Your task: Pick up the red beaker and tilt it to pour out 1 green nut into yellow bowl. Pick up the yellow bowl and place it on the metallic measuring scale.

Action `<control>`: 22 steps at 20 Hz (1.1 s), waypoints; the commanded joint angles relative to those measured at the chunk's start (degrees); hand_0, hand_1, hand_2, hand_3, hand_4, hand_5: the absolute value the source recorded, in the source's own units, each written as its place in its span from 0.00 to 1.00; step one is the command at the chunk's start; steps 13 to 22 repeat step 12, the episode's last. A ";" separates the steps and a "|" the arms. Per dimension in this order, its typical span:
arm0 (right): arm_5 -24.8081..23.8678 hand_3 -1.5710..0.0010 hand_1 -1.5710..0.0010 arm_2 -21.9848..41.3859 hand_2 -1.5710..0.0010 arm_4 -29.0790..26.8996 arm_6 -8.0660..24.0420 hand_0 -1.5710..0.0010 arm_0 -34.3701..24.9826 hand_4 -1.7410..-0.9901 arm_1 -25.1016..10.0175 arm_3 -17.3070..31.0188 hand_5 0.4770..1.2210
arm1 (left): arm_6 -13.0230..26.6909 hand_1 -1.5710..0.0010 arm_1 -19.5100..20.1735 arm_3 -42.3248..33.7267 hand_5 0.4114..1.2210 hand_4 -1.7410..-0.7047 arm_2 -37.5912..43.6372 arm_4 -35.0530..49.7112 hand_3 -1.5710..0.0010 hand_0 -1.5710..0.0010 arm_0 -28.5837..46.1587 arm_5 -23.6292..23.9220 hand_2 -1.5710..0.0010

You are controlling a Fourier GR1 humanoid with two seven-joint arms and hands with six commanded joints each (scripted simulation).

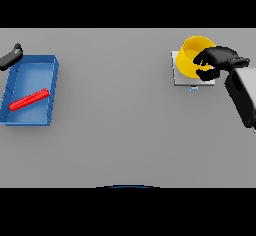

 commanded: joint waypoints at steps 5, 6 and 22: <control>1.22 0.70 0.89 0.45 0.84 0.39 0.08 0.85 -0.50 0.36 0.07 1.05 0.48 | -0.22 1.00 -0.18 0.56 0.44 0.86 0.25 0.37 1.00 1.00 -0.70 -0.70 1.00; 1.13 0.73 0.91 0.90 0.86 0.85 -0.52 0.88 -0.55 0.37 -0.01 1.29 0.47 | 0.10 1.00 -0.25 0.40 0.44 0.86 0.17 0.23 1.00 1.00 -0.96 -0.50 1.00; 1.25 0.83 0.98 1.39 0.96 1.15 -1.65 0.97 0.10 0.44 -1.20 0.09 0.43 | 2.01 1.00 0.20 -2.19 0.44 0.86 -0.41 -0.15 1.00 1.00 -0.18 0.88 1.00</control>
